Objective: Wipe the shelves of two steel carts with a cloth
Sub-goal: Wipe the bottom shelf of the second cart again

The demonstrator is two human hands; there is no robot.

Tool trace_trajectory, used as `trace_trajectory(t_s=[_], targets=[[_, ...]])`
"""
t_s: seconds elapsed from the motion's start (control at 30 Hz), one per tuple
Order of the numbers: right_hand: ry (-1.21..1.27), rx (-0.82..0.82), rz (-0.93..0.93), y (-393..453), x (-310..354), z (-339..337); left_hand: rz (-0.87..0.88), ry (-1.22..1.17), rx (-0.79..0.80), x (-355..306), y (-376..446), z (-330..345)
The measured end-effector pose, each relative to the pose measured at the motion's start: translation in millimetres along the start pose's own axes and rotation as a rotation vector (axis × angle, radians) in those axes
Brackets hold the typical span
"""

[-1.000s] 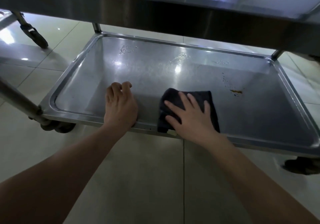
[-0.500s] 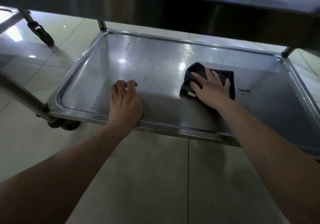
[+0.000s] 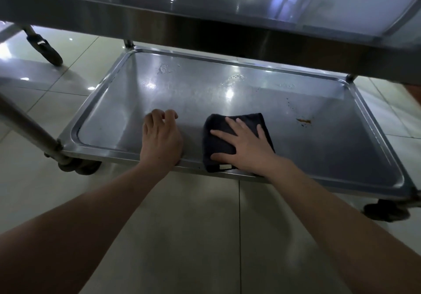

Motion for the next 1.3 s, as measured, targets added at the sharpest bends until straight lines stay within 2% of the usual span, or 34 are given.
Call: trace_trajectory(t_s=[0.17,0.27,0.4,0.6,0.73,0.83,0.97,1.07,1.3], targets=[[0.020,0.002,0.102,-45,-70,-7,0.026,0.004,-0.001,2,-1,0],[0.028,0.028,0.161,-58,-88,-11,0.028,0.029,-0.009,-1,-1,2],[0.008,0.010,0.169,-43,-65,-8,0.025,0.057,-0.015,-1,-1,4],[0.014,0.000,0.031,5,22,3,0.038,0.073,0.002,-3,-1,3],[0.050,-0.020,-0.010,9,30,6,0.083,0.075,0.044,-1,0,2],[0.076,-0.021,-0.029,0,12,3,0.115,0.084,0.046,-8,1,-3],[0.100,-0.040,0.001,-24,-21,-1,0.203,0.211,0.053,-12,4,-8],[0.085,-0.058,0.042,-47,-55,0,0.172,0.231,0.031,-24,7,-7],[0.091,-0.110,0.156,-103,-133,-9,0.223,0.022,0.067,-136,-7,44]])
Point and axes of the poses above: each hand's wrist, its own y-axis towards the middle knuckle, its own z-axis out of the palm, x = y × z, the point moved 1 cm from there along y, towards the middle knuckle, and after that the axes turned 1 degree about -y, right-handed, at the moved point
